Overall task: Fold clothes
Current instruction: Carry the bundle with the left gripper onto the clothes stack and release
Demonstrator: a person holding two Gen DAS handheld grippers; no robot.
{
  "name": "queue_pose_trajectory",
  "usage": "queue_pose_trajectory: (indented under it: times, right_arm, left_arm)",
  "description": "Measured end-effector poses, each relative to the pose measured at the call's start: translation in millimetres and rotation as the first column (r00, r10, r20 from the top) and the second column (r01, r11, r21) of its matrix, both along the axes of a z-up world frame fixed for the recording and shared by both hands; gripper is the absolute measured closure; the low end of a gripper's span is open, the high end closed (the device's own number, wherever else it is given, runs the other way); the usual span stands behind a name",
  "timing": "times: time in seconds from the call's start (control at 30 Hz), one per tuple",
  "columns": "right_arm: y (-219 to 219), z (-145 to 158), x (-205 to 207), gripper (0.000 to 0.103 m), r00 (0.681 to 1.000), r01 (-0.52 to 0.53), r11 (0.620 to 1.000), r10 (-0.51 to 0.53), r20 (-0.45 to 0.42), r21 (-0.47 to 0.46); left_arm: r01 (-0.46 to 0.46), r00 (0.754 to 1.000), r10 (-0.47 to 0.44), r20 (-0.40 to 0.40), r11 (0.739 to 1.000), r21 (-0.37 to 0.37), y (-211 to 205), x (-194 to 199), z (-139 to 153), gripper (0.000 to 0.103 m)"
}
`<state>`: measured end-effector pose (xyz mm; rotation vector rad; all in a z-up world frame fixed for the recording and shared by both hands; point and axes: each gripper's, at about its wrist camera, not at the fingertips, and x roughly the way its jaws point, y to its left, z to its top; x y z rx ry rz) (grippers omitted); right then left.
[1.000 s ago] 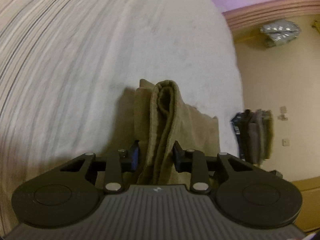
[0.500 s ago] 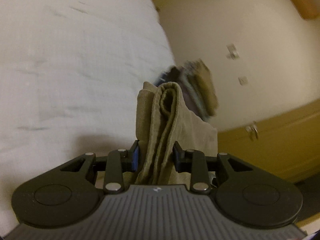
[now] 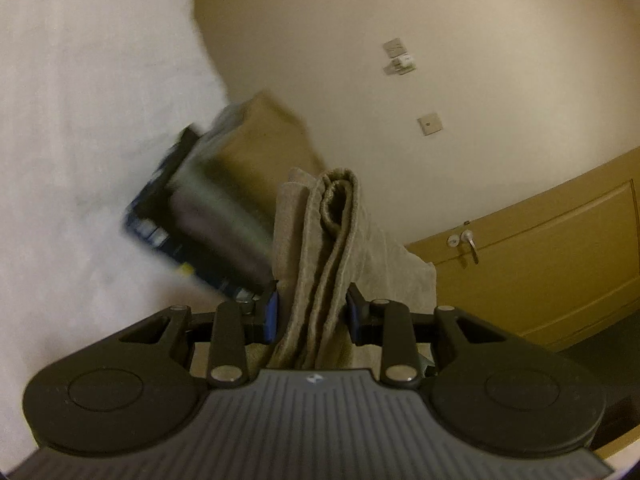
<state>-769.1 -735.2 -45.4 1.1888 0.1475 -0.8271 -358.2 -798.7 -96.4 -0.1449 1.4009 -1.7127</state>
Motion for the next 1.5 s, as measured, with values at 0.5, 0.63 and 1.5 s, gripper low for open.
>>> queue_pose_trajectory:
  times: [0.5,0.63,1.5]
  right_arm:
    - [-183,-18,-42,0.072,0.998,0.048,0.999,-0.049,0.03,0.026]
    - [-212,-33,-44,0.072,0.998,0.047,0.998,-0.049,0.044,0.05]
    - [-226,-13,9,0.051,0.861,0.071,0.927,-0.244,-0.446,-0.369]
  left_arm:
    - [-0.004,0.997,0.001,0.071,0.999,0.039,-187,-28,-4,0.076]
    - [-0.002,0.996,-0.003,0.089,0.999,0.055,-221,-21,-11,0.076]
    - [0.099,0.868,-0.012,0.496,0.984,-0.15,-266,-42,21,0.095]
